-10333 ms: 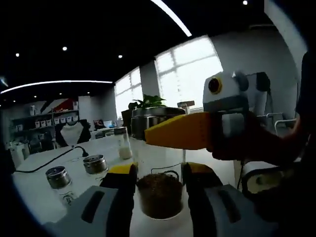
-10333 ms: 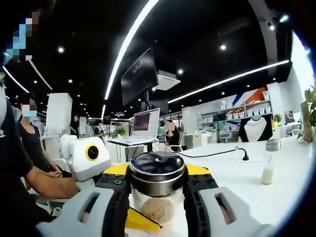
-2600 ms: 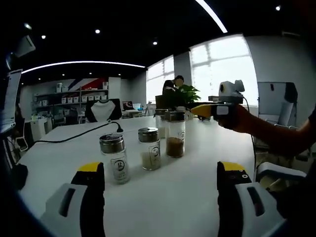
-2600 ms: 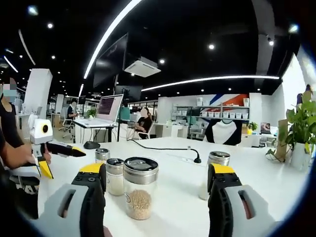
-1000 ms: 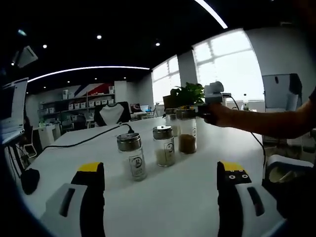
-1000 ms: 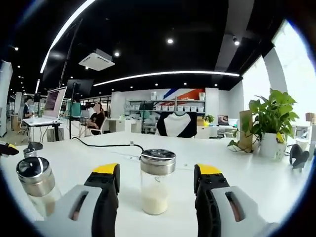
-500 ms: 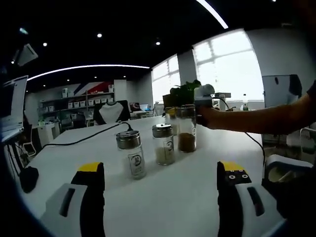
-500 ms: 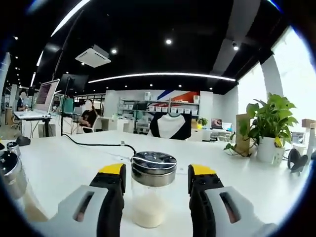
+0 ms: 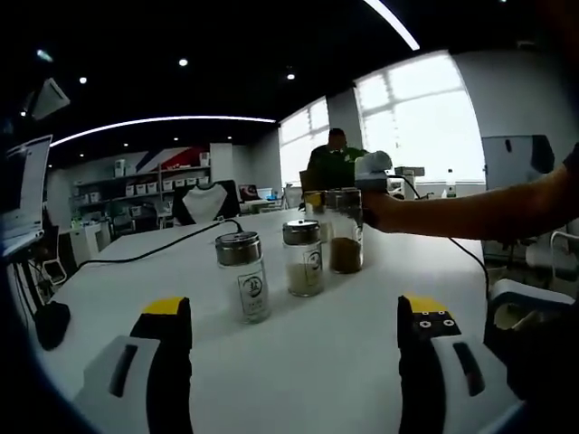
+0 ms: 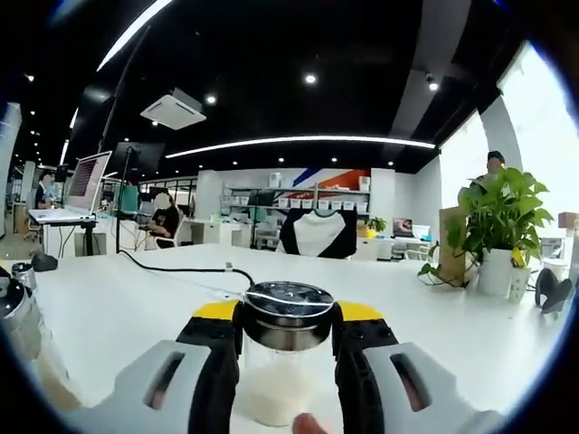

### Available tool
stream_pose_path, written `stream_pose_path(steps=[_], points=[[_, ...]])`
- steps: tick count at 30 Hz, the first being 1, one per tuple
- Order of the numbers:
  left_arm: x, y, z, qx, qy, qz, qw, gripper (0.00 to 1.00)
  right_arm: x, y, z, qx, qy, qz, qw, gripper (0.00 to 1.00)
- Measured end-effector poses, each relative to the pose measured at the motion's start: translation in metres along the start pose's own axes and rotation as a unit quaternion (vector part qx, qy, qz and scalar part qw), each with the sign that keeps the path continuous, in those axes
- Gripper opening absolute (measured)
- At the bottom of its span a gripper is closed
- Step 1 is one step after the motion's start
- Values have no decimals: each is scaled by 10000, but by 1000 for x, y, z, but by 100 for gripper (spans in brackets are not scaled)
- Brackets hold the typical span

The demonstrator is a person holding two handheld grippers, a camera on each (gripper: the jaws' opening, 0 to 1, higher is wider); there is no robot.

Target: Rotate the seasoning bottle until the label or dispensing opening points toward the visible target arrow and the bottle remains upright within the marked orientation range

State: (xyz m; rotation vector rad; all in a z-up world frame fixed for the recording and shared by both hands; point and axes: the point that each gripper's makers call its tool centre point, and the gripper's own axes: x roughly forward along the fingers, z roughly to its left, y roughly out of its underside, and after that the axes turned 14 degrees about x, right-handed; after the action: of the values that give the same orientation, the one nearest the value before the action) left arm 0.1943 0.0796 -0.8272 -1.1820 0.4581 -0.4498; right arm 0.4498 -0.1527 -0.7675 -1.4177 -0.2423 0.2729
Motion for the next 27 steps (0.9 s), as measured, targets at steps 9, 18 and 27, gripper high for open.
stream_pose_path(steps=[9,18,27], points=[[1,2,-3,15,43,38,10000,100,8,6,-4,121,124,130,9998,41],[0,4,-2,-15,11,37,10000,100,5,6,-6,228,83,105,9997,40],[0,2,-3,-2,26,25,10000,100,-9,3,-5,269,-83,2,9996,39]])
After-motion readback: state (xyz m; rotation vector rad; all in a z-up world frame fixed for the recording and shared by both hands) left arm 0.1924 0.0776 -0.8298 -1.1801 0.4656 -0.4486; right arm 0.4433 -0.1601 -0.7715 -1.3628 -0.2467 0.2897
